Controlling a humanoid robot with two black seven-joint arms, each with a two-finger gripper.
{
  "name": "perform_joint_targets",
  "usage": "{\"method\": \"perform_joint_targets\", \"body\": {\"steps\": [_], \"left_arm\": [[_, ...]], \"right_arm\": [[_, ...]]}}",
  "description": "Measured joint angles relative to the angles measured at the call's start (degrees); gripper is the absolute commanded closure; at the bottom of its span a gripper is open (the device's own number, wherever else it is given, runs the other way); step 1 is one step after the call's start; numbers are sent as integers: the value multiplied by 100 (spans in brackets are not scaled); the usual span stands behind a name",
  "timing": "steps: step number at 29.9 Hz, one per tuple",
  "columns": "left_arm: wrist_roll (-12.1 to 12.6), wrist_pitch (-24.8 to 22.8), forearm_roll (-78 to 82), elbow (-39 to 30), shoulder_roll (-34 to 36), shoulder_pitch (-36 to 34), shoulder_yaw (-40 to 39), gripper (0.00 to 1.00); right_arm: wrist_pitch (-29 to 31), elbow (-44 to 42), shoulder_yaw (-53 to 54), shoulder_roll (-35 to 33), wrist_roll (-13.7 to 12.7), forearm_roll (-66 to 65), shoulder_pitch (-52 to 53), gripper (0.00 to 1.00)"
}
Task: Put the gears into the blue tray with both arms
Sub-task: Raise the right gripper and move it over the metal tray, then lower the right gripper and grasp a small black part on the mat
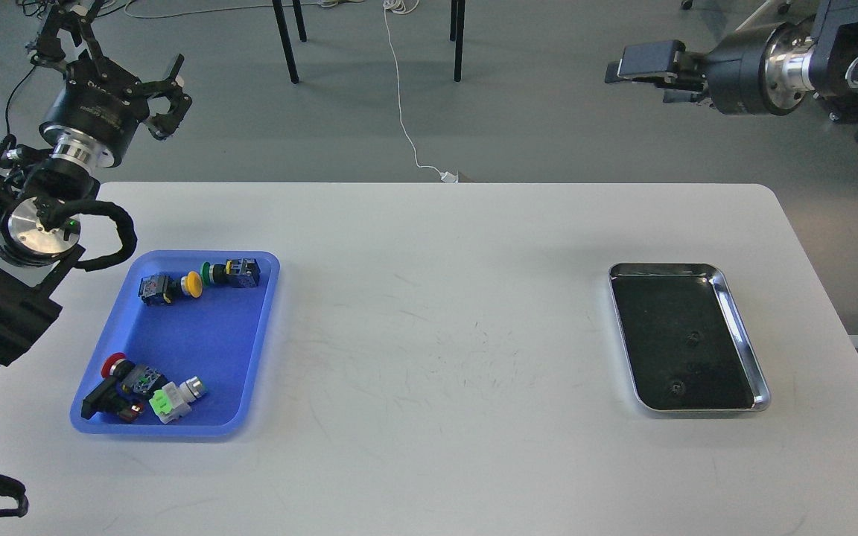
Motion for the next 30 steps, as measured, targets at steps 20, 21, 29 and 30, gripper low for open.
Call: {"method": "perform_joint_targets", "body": {"steps": [20, 21, 29, 30], "left_arm": [[-29, 33, -5, -14, -15, 10, -9, 2], [-32, 36, -7, -14, -8, 10, -9, 2], [-62, 41, -18, 12, 156, 7, -19, 2], [-62, 43, -18, 12, 169, 7, -19, 2]], "right_arm": [[-877, 1398, -1429, 48, 380, -1847, -849, 19], [-909, 1370, -1429, 58, 352, -1877, -971, 20], [-939, 1242, -1452, 335, 16, -2001, -1492, 36], [-939, 1234, -1454, 375, -21, -2014, -1560, 38]]}}
